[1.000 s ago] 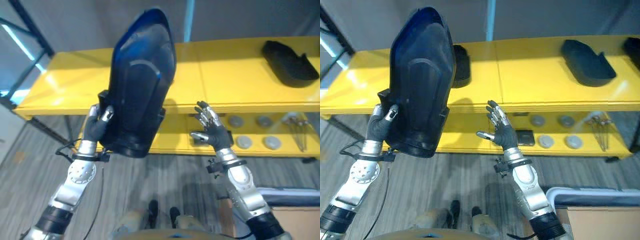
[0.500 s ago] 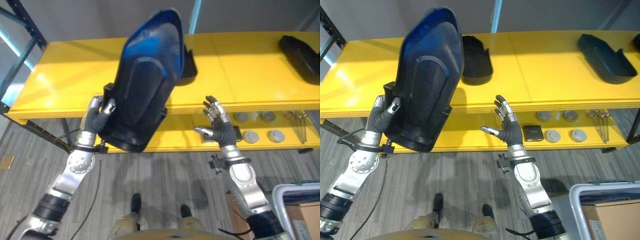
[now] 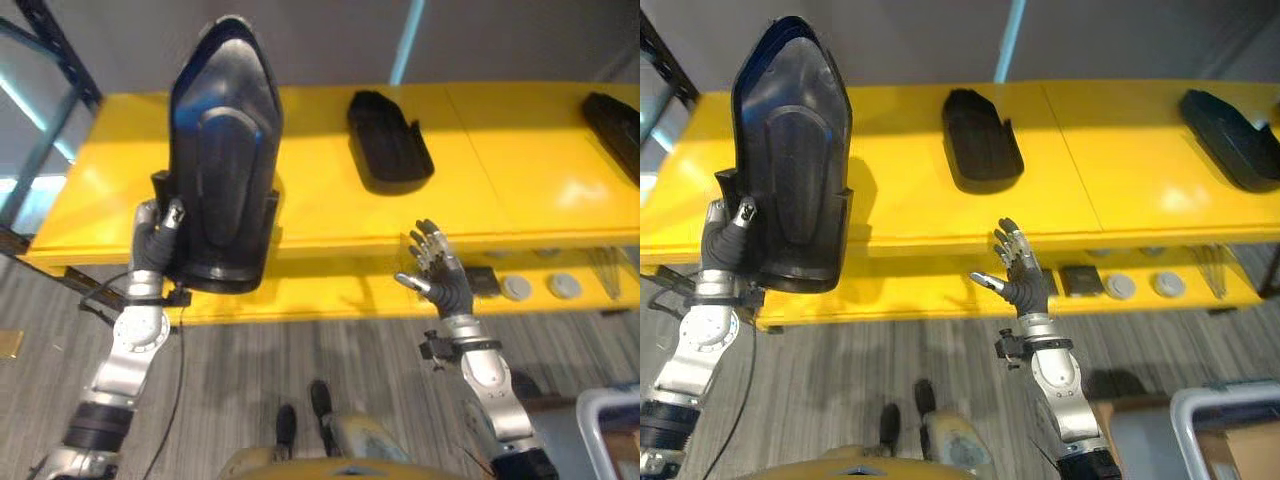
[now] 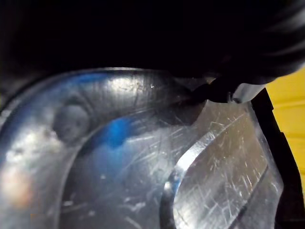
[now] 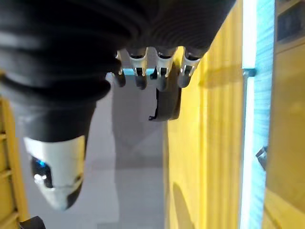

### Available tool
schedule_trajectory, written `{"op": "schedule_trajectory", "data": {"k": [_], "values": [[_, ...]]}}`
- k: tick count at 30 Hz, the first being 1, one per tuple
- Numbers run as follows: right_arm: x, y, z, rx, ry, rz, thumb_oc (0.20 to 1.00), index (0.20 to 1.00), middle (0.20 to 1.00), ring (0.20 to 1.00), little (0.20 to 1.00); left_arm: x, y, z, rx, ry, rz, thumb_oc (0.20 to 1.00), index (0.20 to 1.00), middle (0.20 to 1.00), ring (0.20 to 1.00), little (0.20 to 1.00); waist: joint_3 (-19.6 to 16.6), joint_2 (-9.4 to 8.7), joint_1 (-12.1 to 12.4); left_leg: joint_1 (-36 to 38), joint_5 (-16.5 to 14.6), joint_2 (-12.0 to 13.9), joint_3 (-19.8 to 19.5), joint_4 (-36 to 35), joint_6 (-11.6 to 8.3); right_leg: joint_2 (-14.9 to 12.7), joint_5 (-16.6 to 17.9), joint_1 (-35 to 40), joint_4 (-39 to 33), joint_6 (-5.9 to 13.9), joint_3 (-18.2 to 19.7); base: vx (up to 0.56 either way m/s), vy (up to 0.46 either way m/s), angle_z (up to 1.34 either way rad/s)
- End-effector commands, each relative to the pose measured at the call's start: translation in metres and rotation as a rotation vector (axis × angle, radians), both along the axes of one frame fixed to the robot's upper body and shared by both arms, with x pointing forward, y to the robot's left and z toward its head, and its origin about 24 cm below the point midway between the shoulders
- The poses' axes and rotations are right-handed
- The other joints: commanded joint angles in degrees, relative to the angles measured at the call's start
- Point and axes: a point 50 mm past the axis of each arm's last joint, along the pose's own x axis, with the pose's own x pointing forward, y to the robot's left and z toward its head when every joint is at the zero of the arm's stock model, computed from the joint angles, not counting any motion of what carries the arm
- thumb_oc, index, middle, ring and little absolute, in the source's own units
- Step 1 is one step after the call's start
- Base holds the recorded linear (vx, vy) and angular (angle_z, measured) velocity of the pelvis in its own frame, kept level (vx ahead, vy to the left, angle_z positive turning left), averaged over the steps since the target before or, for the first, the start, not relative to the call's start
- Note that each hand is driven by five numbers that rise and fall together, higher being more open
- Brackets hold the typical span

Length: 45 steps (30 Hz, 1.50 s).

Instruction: Move parts from the plastic box to the shelf.

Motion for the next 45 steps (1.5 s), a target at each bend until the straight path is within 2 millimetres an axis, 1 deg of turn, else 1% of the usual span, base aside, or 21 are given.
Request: {"op": "schedule_trajectory", "data": {"k": [1,2,4,5,6,7,8,10,11,13,14,16,18,20,21,24,26,30,33,36,45], "values": [[0.007,-0.006,0.025,-0.056,-0.109,0.059,1.0,1.0,1.0,1.0,1.0,-0.003,0.005,0.033,-0.079,-0.187,-0.005,0.2,0.2,0.2,0.2,0.2,0.01,-0.68,1.4,-6.22,-6.16,1.43,-0.06,21.01,-1.21,-4.99,-3.8,10.69,-6.3,6.07,2.1,0.12,-0.027,0.15],[0.008,-0.008,0.023,-0.073,-0.096,0.049,1.0,1.0,1.0,1.0,1.0,-0.001,0.008,0.03,-0.094,-0.175,0.016,0.2,0.2,0.2,0.2,0.2,-0.25,-0.78,1.35,-7.93,-7.0,2.12,-0.12,21.32,-1.27,-5.58,-4.01,11.3,-7.1,6.27,2.35,0.17,0.024,0.12],[0.007,-0.012,0.021,-0.089,-0.081,0.032,1.0,1.0,1.0,1.0,1.0,0.001,0.011,0.029,-0.087,-0.164,0.036,0.2,0.2,0.2,0.2,0.2,-1.31,-0.74,0.95,-7.05,-8.67,6.23,2.05,13.7,-0.91,-6.9,-5.09,12.12,-7.99,6.91,2.35,0.25,0.117,0.15],[0.008,-0.013,0.023,-0.093,-0.093,0.017,1.0,1.0,1.0,1.0,1.0,0.008,0.016,0.034,-0.027,-0.175,0.074,0.2,0.2,0.2,0.2,0.2,-1.76,0.02,0.76,-7.02,-6.04,9.32,1.98,5.3,-0.52,-7.04,-5.95,12.04,-7.82,7.24,2.53,0.26,0.193,0.16],[0.005,-0.014,0.021,-0.086,-0.092,0.018,1.0,1.0,1.0,1.0,1.0,0.009,0.013,0.037,0.007,-0.191,0.068,0.2,0.2,0.2,0.2,0.2,-2.29,0.85,0.17,-5.67,-5.43,10.32,1.36,0.51,-0.38,-6.73,-7.17,12.04,-7.7,7.35,2.82,0.18,0.15,0.03],[0.005,-0.014,0.021,-0.086,-0.092,0.018,1.0,1.0,1.0,1.0,1.0,0.009,0.013,0.037,0.007,-0.191,0.068,0.2,0.2,0.2,0.2,0.2,-2.29,0.85,0.17,-5.67,-5.43,10.32,1.36,0.51,-0.38,-6.73,-7.17,12.04,-7.7,7.35,2.82,0.13,0.118,-0.07],[0.003,-0.014,0.018,-0.089,-0.076,0.015,1.0,1.0,1.0,1.0,1.0,0.011,0.015,0.036,0.031,-0.185,0.101,0.2,0.2,0.2,0.2,0.2,-2.61,1.38,-0.41,-4.91,-3.41,10.92,1.58,-0.85,-0.99,-6.56,-7.5,12.45,-7.69,7.38,3.03,0.12,0.113,-0.18],[-0.008,-0.014,0.006,-0.077,-0.035,0.006,1.0,1.0,1.0,1.0,1.0,0.019,0.019,0.037,0.028,-0.181,0.146,0.2,0.2,0.2,0.2,0.2,-2.95,1.56,-2.65,-2.95,-3.26,10.31,3.9,-2.85,-1.06,-7.34,-6.17,12.1,-8.22,7.87,4.49,0.18,0.195,-0.32],[-0.009,-0.014,0.006,-0.077,-0.035,0.005,1.0,1.0,1.0,1.0,1.0,0.019,0.019,0.037,0.029,-0.18,0.146,0.2,0.2,0.2,0.2,0.2,-2.86,1.49,-2.28,-2.59,-3.23,10.34,4.27,-3.1,-1.03,-7.36,-6.12,12.23,-8.3,7.9,4.84,0.12,0.156,-0.57],[-0.013,-0.016,0.003,-0.071,-0.021,-0.007,1.0,1.0,1.0,1.0,1.0,0.021,0.022,0.04,0.038,-0.185,0.167,0.2,0.2,0.2,0.2,0.2,-2.67,1.39,-3.06,-2.13,-3.36,10.2,5.22,-3.31,-0.9,-7.66,-5.73,11.93,-8.44,8.12,5.42,0.02,0.109,-0.68],[-0.023,-0.023,-0.015,-0.131,0.05,-0.064,1.0,1.0,1.0,1.0,1.0,0.029,0.041,0.041,0.064,-0.17,0.265,0.2,0.2,0.2,0.2,0.2,-1.68,0.64,-4.77,-1.52,-3.98,10.03,8.61,-3.9,-0.15,-8.1,-4.28,10.19,-9.19,9.08,8.23,-0.02,0.15,-0.51],[-0.026,-0.025,-0.02,-0.144,0.07,-0.073,1.0,1.0,1.0,1.0,1.0,0.029,0.046,0.04,0.063,-0.166,0.285,0.2,0.2,0.2,0.2,0.2,-1.62,0.44,-4.88,-1.59,-4.0,10.13,9.58,-4.22,-0.08,-8.0,-3.9,9.53,-9.41,9.25,9.02,-0.02,0.108,-0.77],[-0.037,-0.037,-0.034,-0.262,0.13,-0.125,1.0,1.0,1.0,1.0,1.0,0.027,0.06,0.045,0.066,-0.184,0.347,0.2,0.2,0.2,0.2,0.2,-1.24,-0.12,-5.94,-1.93,-3.91,10.55,11.35,-4.98,0.11,-7.8,-2.96,7.72,-10.04,9.79,10.65,-0.05,0.047,-0.69],[-0.041,-0.041,-0.038,-0.299,0.145,-0.138,1.0,1.0,1.0,1.0,1.0,0.026,0.066,0.047,0.077,-0.188,0.373,0.2,0.2,0.2,0.2,0.2,-1.2,-0.35,-6.16,-2.16,-3.9,10.69,11.98,-5.28,0.16,-7.57,-2.72,6.96,-10.22,9.98,11.3,-0.05,0.009,-0.24],[-0.047,-0.047,-0.046,-0.352,0.183,-0.158,1.0,1.0,1.0,1.0,1.0,0.023,0.077,0.05,0.09,-0.201,0.426,0.2,0.2,0.2,0.2,0.2,-0.8,-0.98,-6.77,-2.43,-3.6,11.09,13.1,-6.0,0.32,-7.16,-2.23,5.97,-10.9,10.31,12.35,-0.04,-0.011,-0.38],[-0.047,-0.05,-0.044,-0.386,0.173,-0.171,1.0,1.0,1.0,1.0,1.0,0.018,0.089,0.05,0.089,-0.193,0.482,0.2,0.2,0.2,0.2,0.2,-0.85,-1.6,-6.64,-2.39,-3.27,11.43,14.04,-6.89,0.45,-6.66,-1.49,4.89,-11.35,10.71,13.18,-0.02,-0.023,-0.32],[-0.047,-0.05,-0.044,-0.386,0.173,-0.171,1.0,1.0,1.0,1.0,1.0,0.018,0.089,0.05,0.089,-0.193,0.482,0.2,0.2,0.2,0.2,0.2,-0.9,-1.6,-6.61,-2.41,-3.27,11.44,14.09,-6.89,0.44,-6.65,-1.47,4.84,-11.35,10.71,13.23,0.02,-0.018,-0.33],[-0.037,-0.044,-0.018,-0.376,0.041,-0.178,1.0,1.0,1.0,1.0,1.0,0.008,0.099,0.038,0.074,-0.141,0.535,0.2,0.2,0.2,0.2,0.2,-0.5,-1.13,-5.91,-1.14,-3.48,11.67,13.73,-7.2,0.59,-6.26,-1.64,5.04,-11.67,10.49,12.87,0.03,-0.018,-0.08],[-0.034,-0.04,-0.01,-0.374,0.003,-0.154,1.0,1.0,1.0,1.0,1.0,0.003,0.102,0.031,0.075,-0.103,0.546,0.2,0.2,0.2,0.2,0.2,-0.31,-0.76,-5.44,-0.71,-3.56,11.66,13.49,-7.11,0.62,-6.24,-1.75,5.55,-11.74,10.36,12.67,0.02,-0.019,0.08],[-0.03,-0.033,0.0,-0.387,-0.044,-0.122,1.0,1.0,1.0,1.0,1.0,-0.001,0.11,0.017,0.096,0.01,0.549,0.2,0.2,0.2,0.2,0.2,-0.26,0.01,-4.72,-0.06,-3.52,11.63,13.14,-7.05,0.68,-6.24,-2.0,6.34,-11.72,10.16,12.33,0.01,-0.019,0.07],[-0.025,-0.028,-0.001,-0.355,-0.036,-0.102,1.0,1.0,1.0,1.0,1.0,-0.002,0.132,0.001,0.134,0.154,0.622,0.2,0.2,0.2,0.2,0.2,-0.02,0.74,-5.02,0.68,-3.56,11.9,13.21,-7.18,0.56,-5.96,-2.06,6.96,-11.56,10.05,11.83,0.0,-0.008,0.08]]}}
